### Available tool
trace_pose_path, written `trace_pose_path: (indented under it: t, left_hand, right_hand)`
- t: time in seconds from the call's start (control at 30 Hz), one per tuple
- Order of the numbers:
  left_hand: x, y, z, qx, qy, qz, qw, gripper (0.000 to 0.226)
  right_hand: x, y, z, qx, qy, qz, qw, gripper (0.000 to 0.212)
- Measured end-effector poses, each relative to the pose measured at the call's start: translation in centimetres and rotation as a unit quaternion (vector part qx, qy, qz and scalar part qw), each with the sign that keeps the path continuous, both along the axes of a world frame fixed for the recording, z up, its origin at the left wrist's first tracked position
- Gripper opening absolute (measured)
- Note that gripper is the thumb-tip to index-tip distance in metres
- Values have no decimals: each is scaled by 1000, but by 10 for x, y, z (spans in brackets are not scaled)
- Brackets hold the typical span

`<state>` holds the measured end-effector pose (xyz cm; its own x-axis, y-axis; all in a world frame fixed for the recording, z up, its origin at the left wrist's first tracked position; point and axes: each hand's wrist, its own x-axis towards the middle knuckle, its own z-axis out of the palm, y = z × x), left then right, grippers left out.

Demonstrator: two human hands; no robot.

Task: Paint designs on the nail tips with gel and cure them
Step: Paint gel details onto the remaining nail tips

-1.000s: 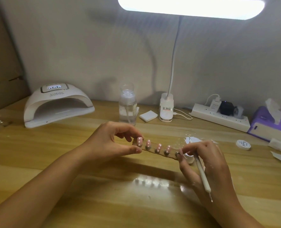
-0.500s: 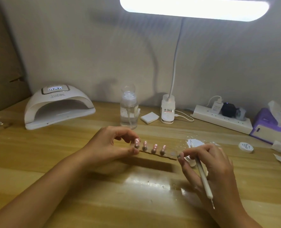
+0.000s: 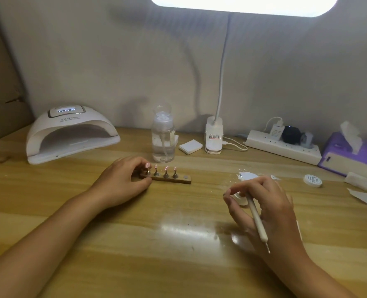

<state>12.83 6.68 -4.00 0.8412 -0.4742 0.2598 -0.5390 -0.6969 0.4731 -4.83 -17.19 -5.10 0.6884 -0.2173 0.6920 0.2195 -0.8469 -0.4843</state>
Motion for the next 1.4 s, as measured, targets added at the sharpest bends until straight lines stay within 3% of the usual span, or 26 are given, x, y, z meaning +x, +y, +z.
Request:
trace_pose_path:
  t: [0.23,0.4,0.6,0.73,0.87,1.0,1.27,1.33,1.4]
  left_hand:
    - [2,8,20,62,35,35,997,64]
    - [-17,-8,42,34,-45,30,998,42]
    - [-79,-74,26,-131,77,-164,975,24]
    - [-99,-101,6,-215,113,-209,947,26]
    - [-96,-102,-2,-252,117,-212,937,33]
    - [-92,-101,-6,-264,103,-196,939,34]
    - [-89,-102,-8,-323,186,-166,913,20]
    - [-89,-103,-8,-322,197,-142,915,13]
    - [-87,-104,-6,-304,192,-127,925,11]
  right_hand:
    - [0,-1,-1,12,17,-12,1000,15]
    - [-1,-1,2,43,21,11,999,14]
    - [-3,0,4,51,4,19,998,3]
    - [-1,-5,2,61,-8,-2,998,8]
    - [6,-7,1,52,3,-16,998,14]
    - [11,-6,3,60,22,-25,998,6]
    - [7,-2,7,45,38,-21,998,6]
    - [5,-1,7,79,2,-14,997,19]
    - [6,-4,9,173,-30,-13,984,21]
